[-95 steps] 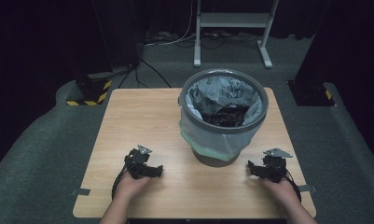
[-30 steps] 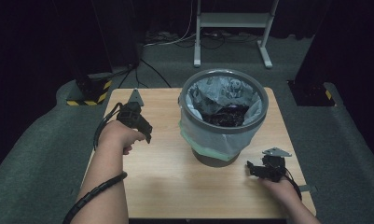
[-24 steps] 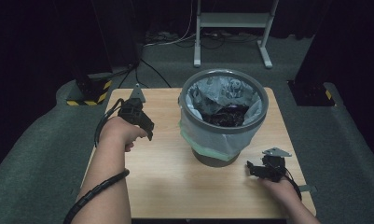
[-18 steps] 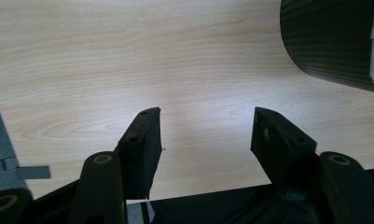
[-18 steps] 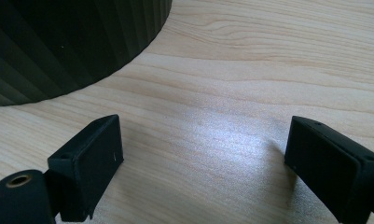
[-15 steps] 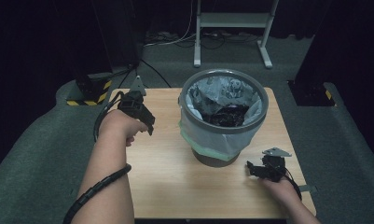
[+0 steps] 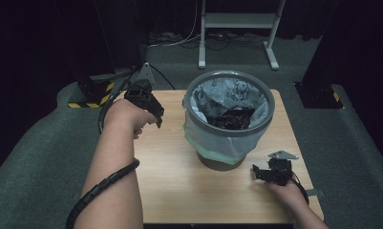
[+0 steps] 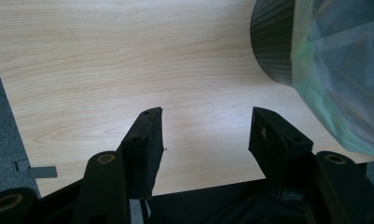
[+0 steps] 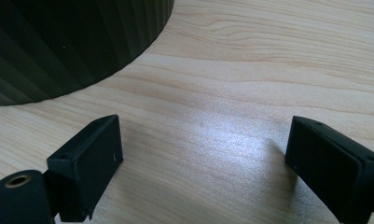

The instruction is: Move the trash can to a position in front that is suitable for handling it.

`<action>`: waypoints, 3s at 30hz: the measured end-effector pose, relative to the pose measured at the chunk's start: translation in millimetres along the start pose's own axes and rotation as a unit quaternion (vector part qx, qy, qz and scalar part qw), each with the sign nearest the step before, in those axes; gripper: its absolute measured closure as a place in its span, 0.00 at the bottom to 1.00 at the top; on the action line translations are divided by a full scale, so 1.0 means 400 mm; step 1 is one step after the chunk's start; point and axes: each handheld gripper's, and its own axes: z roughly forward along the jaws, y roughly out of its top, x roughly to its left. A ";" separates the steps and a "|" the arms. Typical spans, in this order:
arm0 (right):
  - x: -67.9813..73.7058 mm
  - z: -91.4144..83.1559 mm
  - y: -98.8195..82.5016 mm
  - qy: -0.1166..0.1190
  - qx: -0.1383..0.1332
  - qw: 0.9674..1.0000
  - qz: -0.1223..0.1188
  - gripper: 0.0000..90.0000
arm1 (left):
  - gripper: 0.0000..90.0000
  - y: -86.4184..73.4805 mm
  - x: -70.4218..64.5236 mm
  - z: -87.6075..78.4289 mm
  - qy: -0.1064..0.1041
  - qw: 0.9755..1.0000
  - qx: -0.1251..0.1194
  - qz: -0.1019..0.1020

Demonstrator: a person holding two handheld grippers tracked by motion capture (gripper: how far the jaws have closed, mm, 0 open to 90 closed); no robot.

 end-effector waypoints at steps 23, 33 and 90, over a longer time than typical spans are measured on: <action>0.001 -0.001 -0.002 -0.001 -0.001 1.000 0.000 0.12 | 0.51 0.020 -0.089 -0.076 -0.007 1.000 -0.020 0.019; 0.002 -0.001 -0.001 0.000 0.000 1.000 0.003 0.12 | 0.52 0.031 -0.134 -0.114 -0.008 0.999 -0.037 0.033; 0.000 0.000 0.000 0.005 0.001 1.000 -0.002 0.12 | 0.75 0.108 -0.259 -0.014 0.009 0.998 -0.053 0.032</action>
